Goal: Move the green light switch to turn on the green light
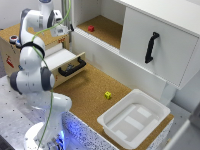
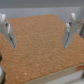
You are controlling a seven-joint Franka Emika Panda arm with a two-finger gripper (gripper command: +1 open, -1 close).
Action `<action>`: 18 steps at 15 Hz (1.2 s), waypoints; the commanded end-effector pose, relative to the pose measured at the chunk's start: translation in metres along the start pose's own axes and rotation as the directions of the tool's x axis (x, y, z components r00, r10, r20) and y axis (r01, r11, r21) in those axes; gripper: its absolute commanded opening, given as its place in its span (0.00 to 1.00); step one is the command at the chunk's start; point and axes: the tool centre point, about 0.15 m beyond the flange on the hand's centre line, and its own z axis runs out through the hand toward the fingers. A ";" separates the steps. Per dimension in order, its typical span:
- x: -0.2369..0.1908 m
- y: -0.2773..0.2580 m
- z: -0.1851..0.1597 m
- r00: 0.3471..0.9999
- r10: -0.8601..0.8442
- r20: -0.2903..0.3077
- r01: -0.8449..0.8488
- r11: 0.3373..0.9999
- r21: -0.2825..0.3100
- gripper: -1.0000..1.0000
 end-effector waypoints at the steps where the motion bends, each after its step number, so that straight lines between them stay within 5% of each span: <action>1: 0.039 -0.058 0.012 0.980 -0.029 0.198 0.020 0.999 0.050 1.00; 10: 0.045 -0.082 0.009 0.984 -0.063 0.165 0.056 0.997 0.045 1.00; 11: 0.014 -0.071 0.006 0.992 -0.104 0.069 0.099 0.993 0.065 1.00; 18: -0.018 -0.094 -0.009 0.946 -0.309 0.099 0.288 0.940 0.183 1.00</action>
